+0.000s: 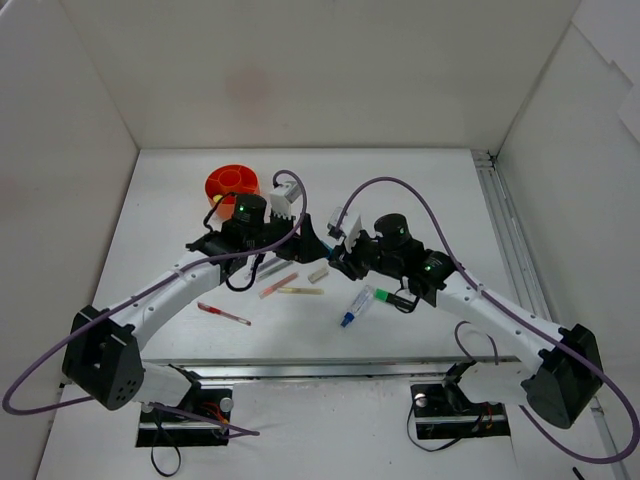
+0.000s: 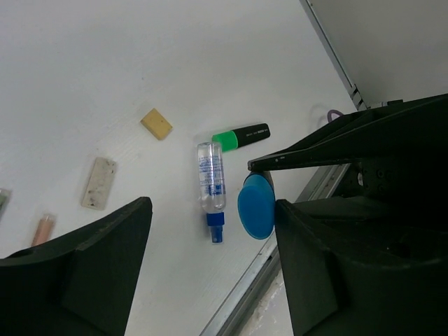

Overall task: Sort the stationery into containers
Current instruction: Pick up the stationery from the center of the board.

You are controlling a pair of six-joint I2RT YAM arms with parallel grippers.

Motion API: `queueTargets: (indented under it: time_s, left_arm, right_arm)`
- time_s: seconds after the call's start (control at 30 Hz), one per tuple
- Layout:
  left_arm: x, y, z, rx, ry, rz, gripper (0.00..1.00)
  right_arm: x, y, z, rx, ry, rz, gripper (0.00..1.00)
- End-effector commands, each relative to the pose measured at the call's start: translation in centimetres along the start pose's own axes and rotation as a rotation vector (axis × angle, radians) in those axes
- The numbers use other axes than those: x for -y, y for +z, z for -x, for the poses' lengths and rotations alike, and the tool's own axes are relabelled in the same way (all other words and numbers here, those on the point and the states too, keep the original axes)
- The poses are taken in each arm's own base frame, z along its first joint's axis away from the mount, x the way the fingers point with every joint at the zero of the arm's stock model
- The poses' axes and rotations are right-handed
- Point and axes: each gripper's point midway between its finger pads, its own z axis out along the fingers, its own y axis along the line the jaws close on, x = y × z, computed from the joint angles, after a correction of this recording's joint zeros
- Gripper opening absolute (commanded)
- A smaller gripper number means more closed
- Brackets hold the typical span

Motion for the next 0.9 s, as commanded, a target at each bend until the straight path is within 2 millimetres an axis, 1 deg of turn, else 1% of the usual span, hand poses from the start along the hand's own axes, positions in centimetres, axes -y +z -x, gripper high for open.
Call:
queueTargets:
  time_s: [0.0, 0.03, 0.13, 0.17, 0.23, 0.27, 0.33, 0.37, 0.43, 0.47, 0.5, 0.53, 0.57, 0.6, 0.63, 0.67, 0.73, 0.77, 0.8, 0.83, 0.87]
  left_arm:
    - [1.8, 0.3, 3.1, 0.082, 0.048, -0.052, 0.64]
    - [2.3, 0.6, 3.3, 0.094, 0.066, -0.075, 0.62]
    - [2.3, 1.4, 3.0, 0.079, 0.062, -0.104, 0.56]
    - [2.1, 1.8, 2.7, 0.068, 0.053, -0.109, 0.51]
    - [2.4, 2.0, 2.5, 0.059, 0.046, -0.134, 0.46]
    - [2.3, 2.2, 2.4, 0.053, 0.042, -0.140, 0.40]
    - [2.4, 2.4, 2.3, 0.047, 0.041, -0.149, 0.32]
    - [2.4, 2.4, 2.3, 0.046, 0.039, -0.149, 0.20]
    - [2.4, 2.4, 2.2, 0.043, 0.038, -0.151, 0.05]
    - [2.5, 2.2, 2.1, 0.043, 0.041, -0.154, 0.00]
    - [2.8, 2.2, 1.9, 0.041, 0.044, -0.161, 0.00]
    - [3.0, 2.0, 2.0, 0.048, 0.048, -0.162, 0.00]
    - [3.1, 1.8, 2.0, 0.051, 0.047, -0.162, 0.00]
    - [2.9, 1.8, 2.1, 0.058, 0.046, -0.151, 0.00]
    - [3.0, 1.5, 2.3, 0.067, 0.048, -0.145, 0.00]
    - [2.9, 1.4, 2.3, 0.067, 0.045, -0.134, 0.00]
    - [2.5, 1.0, 3.0, 0.095, 0.050, -0.090, 0.00]
    - [2.3, 0.9, 3.3, 0.098, 0.057, -0.064, 0.00]
    - [1.6, 0.8, 3.7, 0.112, 0.059, -0.021, 0.00]
    - [0.8, 0.3, 4.7, 0.141, 0.058, 0.011, 0.00]
    - [0.1, -0.2, 4.8, 0.127, 0.041, 0.047, 0.00]
  right_arm:
    - [1.0, -0.3, 5.4, 0.154, -0.032, -0.040, 0.04]
    - [0.8, -0.2, 5.3, 0.148, -0.035, -0.033, 0.04]
    - [0.6, 0.4, 5.0, 0.126, -0.043, -0.024, 0.04]
    - [0.7, 0.8, 4.3, 0.097, -0.037, -0.030, 0.04]
    - [0.7, 1.2, 4.3, 0.083, -0.041, -0.034, 0.04]
    - [0.7, 1.5, 3.9, 0.066, -0.041, -0.038, 0.04]
    - [0.6, 1.6, 4.1, 0.066, -0.045, -0.039, 0.04]
    - [0.7, 1.6, 4.1, 0.066, -0.046, -0.051, 0.04]
    - [1.1, 1.5, 4.4, 0.079, -0.042, -0.072, 0.04]
    - [1.3, 1.4, 4.4, 0.079, -0.040, -0.090, 0.05]
    - [1.6, 1.4, 4.4, 0.081, -0.025, -0.106, 0.06]
    - [1.7, 1.3, 4.7, 0.093, -0.023, -0.117, 0.07]
    - [2.2, 1.3, 4.7, 0.096, -0.016, -0.148, 0.10]
    - [2.4, 1.2, 4.8, 0.101, 0.004, -0.163, 0.11]
    - [2.8, 1.2, 5.2, 0.116, 0.013, -0.182, 0.13]
    - [3.4, 1.2, 5.0, 0.111, 0.029, -0.219, 0.28]
    - [3.9, 1.3, 5.1, 0.113, 0.072, -0.250, 0.51]
    - [4.1, 1.4, 5.1, 0.111, 0.074, -0.259, 0.73]
    - [4.2, 1.4, 5.1, 0.109, 0.081, -0.268, 0.85]
    - [4.3, 1.5, 4.9, 0.100, 0.091, -0.270, 0.94]
    - [4.2, 1.5, 5.0, 0.098, 0.095, -0.273, 0.98]
